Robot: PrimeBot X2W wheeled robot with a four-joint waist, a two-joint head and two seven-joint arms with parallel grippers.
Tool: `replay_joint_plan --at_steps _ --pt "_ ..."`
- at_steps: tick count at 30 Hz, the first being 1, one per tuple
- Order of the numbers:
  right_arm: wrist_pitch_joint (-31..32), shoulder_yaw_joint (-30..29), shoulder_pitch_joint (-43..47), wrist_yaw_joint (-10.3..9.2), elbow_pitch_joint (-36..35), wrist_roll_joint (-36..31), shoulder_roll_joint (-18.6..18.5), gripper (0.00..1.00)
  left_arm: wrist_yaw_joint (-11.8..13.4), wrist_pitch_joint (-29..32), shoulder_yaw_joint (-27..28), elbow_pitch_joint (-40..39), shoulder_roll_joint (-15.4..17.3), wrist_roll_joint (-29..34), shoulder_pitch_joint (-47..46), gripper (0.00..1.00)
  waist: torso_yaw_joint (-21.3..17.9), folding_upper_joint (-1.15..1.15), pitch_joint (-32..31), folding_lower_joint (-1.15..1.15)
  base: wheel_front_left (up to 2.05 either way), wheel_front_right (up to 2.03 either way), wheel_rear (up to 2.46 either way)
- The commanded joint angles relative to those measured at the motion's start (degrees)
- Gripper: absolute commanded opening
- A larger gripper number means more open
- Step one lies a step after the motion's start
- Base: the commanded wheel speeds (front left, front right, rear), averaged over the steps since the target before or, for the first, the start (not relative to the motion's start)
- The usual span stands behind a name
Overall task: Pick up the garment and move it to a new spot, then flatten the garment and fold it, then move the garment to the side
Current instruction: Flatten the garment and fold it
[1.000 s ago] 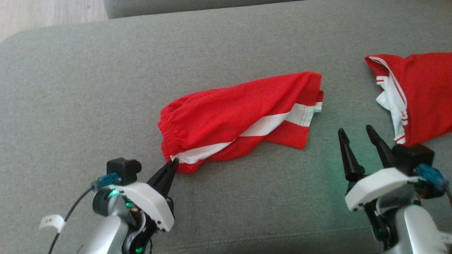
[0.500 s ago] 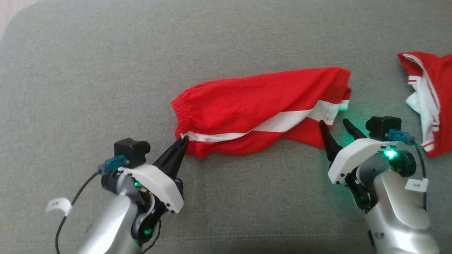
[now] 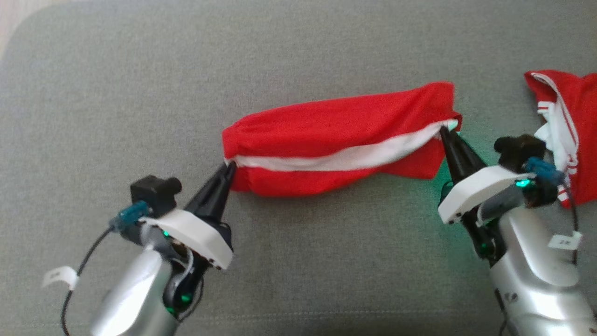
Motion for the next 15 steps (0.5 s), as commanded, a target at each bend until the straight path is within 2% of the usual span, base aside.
replay_joint_plan --at_steps 1,13,14,15 --pt "-0.96 1.01 -0.97 -0.04 -3.74 0.19 -0.82 0.0 0.67 -0.63 2.55 -3.06 2.08 1.01 -3.31 0.0 -0.44 0.0 -0.98 0.0 0.0 0.0 0.0" --pt "1.8 -4.54 0.3 -0.04 -27.82 -2.75 -2.81 0.0 4.94 3.45 6.6 -18.63 7.33 2.23 -6.7 0.0 -1.44 0.0 -7.76 0.0 0.0 0.0 0.0" --pt "1.8 -4.54 0.3 -0.04 -27.82 -2.75 -2.81 0.0 4.94 3.45 6.6 -18.63 7.33 2.23 -6.7 0.0 -1.44 0.0 -7.76 0.0 0.0 0.0 0.0" --pt "2.98 -5.82 0.59 -0.04 -32.45 -3.58 -2.69 0.0 5.4 4.44 7.15 -21.21 7.79 2.19 -7.88 0.0 -1.49 0.0 -8.67 0.0 0.0 0.0 0.0"
